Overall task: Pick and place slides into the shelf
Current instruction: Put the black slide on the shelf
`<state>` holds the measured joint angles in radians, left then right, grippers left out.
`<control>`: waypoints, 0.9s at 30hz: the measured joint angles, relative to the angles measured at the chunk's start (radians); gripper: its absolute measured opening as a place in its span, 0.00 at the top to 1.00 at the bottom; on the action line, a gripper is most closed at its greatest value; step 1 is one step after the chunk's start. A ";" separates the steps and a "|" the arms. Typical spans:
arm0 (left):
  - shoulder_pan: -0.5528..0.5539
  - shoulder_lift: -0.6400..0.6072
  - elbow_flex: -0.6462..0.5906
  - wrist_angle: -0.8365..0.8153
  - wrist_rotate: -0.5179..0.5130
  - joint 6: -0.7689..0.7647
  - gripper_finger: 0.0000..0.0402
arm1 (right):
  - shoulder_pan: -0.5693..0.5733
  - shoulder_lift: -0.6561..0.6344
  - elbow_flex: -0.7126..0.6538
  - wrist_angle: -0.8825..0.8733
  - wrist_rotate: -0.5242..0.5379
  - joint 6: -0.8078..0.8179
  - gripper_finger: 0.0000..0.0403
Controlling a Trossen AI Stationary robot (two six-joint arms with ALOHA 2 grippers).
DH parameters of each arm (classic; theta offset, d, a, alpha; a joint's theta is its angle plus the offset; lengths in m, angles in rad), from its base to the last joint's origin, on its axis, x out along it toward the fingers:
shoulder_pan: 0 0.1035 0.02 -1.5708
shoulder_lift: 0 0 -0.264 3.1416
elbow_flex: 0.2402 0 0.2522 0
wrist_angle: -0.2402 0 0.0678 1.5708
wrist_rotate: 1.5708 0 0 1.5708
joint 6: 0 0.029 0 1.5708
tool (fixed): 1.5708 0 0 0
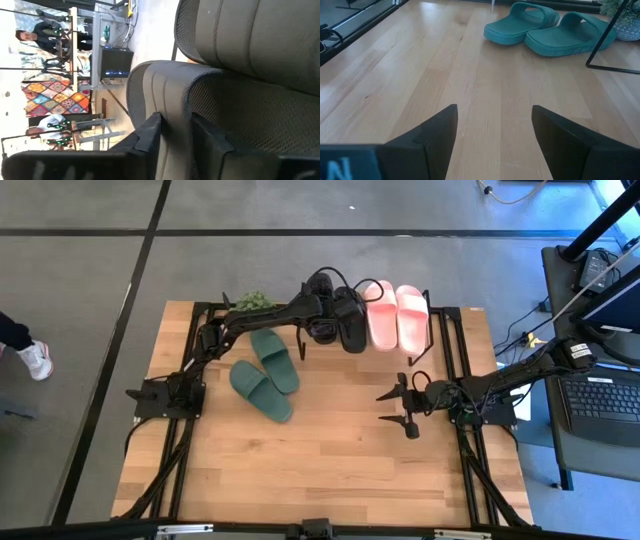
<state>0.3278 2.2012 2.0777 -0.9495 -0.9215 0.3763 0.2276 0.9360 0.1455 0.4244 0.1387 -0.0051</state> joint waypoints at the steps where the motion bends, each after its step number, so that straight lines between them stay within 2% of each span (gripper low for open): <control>1: -0.001 0.000 0.000 0.001 -0.001 0.000 0.74 | 0.000 0.000 0.000 0.000 0.000 0.000 0.37; 8: -0.002 -0.001 0.000 0.001 0.001 -0.005 0.55 | 0.000 0.000 0.000 -0.002 0.000 0.000 0.37; 11: -0.002 -0.001 0.000 0.005 0.005 -0.008 0.50 | 0.000 0.000 0.000 -0.002 0.000 0.002 0.37; 27: 0.004 -0.004 0.003 -0.005 0.049 0.043 0.48 | 0.000 0.000 0.000 -0.002 0.000 0.004 0.37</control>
<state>0.3317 2.1975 2.0804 -0.9548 -0.8722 0.4195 0.2276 0.9360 0.1455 0.4225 0.1390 -0.0010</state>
